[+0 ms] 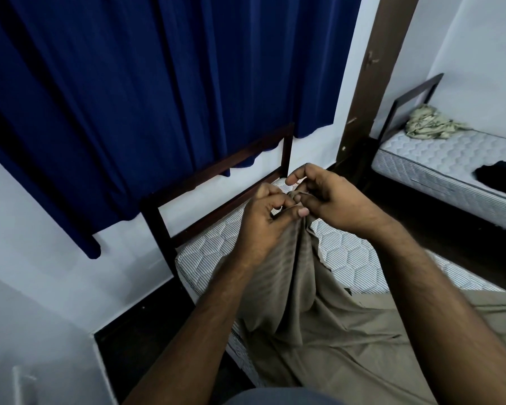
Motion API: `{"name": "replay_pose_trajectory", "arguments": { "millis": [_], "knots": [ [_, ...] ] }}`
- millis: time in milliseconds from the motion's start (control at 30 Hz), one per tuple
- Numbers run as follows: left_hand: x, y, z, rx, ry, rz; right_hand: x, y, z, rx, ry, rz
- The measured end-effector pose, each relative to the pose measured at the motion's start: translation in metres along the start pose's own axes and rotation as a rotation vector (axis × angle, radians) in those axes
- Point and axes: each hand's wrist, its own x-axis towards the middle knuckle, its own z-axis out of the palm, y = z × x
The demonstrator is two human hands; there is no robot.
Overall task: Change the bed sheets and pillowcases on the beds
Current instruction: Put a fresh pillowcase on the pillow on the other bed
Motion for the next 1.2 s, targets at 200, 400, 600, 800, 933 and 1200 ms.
{"name": "replay_pose_trajectory", "arguments": {
  "millis": [200, 400, 600, 800, 933, 1200],
  "knots": [
    [-0.013, 0.007, 0.007, 0.016, 0.116, 0.023, 0.006, 0.01, 0.005, -0.19, 0.288, 0.121],
    [-0.016, 0.01, 0.006, -0.133, 0.156, 0.051, 0.008, 0.02, 0.006, -0.078, 0.365, 0.283],
    [-0.017, 0.004, 0.001, 0.046, 0.153, 0.095, 0.008, 0.013, 0.01, 0.299, 0.259, 0.221],
    [-0.016, 0.005, -0.006, 0.273, 0.013, 0.143, 0.002, 0.013, 0.016, 0.174, 0.129, 0.103],
    [-0.015, 0.008, -0.008, 0.374, -0.074, 0.161, 0.003, 0.009, 0.013, -0.067, 0.119, 0.011],
    [-0.012, 0.002, -0.01, 0.32, -0.04, 0.17, 0.004, 0.002, 0.01, 0.201, 0.216, 0.06]
  ]
}}
